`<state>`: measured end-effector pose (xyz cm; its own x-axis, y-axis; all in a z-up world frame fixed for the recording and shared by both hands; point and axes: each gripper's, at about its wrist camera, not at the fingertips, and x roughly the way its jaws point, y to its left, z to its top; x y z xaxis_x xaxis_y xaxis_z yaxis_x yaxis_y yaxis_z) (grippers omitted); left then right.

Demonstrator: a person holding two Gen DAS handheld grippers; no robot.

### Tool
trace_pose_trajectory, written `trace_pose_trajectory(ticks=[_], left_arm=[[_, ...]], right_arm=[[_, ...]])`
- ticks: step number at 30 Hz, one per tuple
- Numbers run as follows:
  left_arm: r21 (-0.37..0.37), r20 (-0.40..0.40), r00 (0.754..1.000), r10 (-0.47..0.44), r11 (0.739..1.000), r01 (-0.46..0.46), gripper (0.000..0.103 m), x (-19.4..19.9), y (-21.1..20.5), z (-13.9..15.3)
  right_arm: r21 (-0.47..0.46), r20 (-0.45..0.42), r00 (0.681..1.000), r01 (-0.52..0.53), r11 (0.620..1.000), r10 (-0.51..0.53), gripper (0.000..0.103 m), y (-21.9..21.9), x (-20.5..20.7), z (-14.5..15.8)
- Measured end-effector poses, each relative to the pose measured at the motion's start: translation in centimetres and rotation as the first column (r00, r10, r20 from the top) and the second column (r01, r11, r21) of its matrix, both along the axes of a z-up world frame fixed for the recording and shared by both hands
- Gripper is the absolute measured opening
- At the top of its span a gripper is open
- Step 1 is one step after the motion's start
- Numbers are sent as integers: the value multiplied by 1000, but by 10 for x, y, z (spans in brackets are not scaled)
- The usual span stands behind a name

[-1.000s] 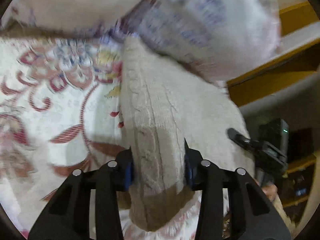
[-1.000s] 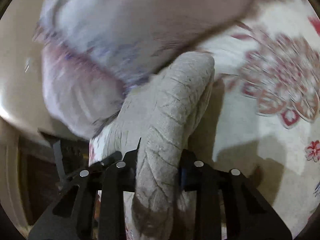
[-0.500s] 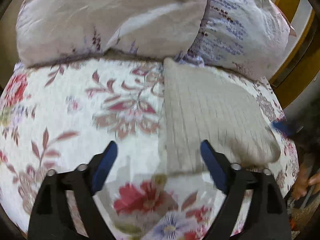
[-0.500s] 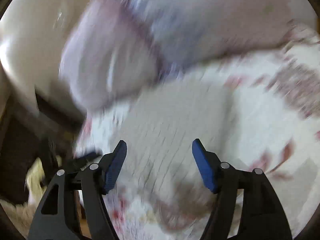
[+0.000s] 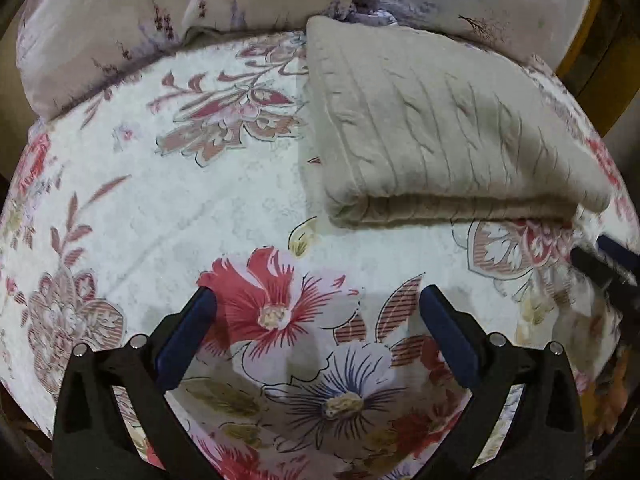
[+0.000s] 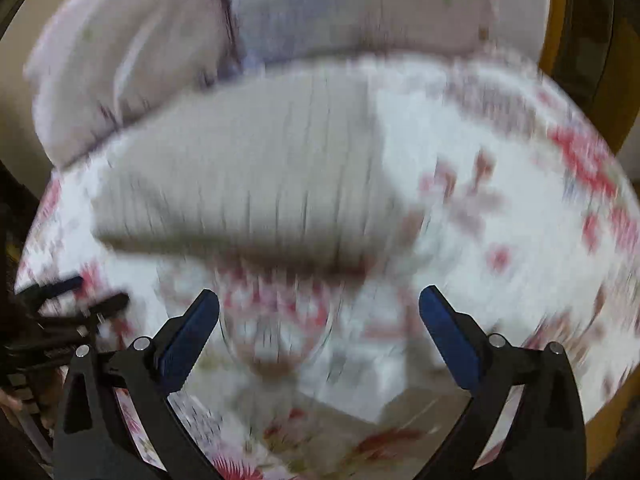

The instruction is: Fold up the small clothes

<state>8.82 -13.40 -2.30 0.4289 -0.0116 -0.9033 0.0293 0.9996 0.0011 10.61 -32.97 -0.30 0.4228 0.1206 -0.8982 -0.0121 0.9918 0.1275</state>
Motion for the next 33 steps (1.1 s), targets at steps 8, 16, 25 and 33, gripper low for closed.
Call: trace_pose_trajectory(ticks=[8, 16, 25, 33], left_arm=[[1, -21, 1000, 22, 1000, -22, 101, -4, 7, -1], [1, -25, 1000, 19, 1000, -19, 101, -6, 8, 1], [2, -22, 1000, 19, 1000, -19, 101, -6, 8, 1], [2, -21, 1000, 20, 1000, -20, 101, -7, 7, 1]], right_arm=[[-135, 15, 1000, -2, 991, 4, 102, 22, -13, -9], [-138, 11, 1000, -2, 990, 4, 102, 25, -12, -10], [-141, -13, 1000, 16, 990, -18, 102, 28, -8, -9], [-142, -7, 1000, 20, 990, -21, 102, 29, -9, -9]])
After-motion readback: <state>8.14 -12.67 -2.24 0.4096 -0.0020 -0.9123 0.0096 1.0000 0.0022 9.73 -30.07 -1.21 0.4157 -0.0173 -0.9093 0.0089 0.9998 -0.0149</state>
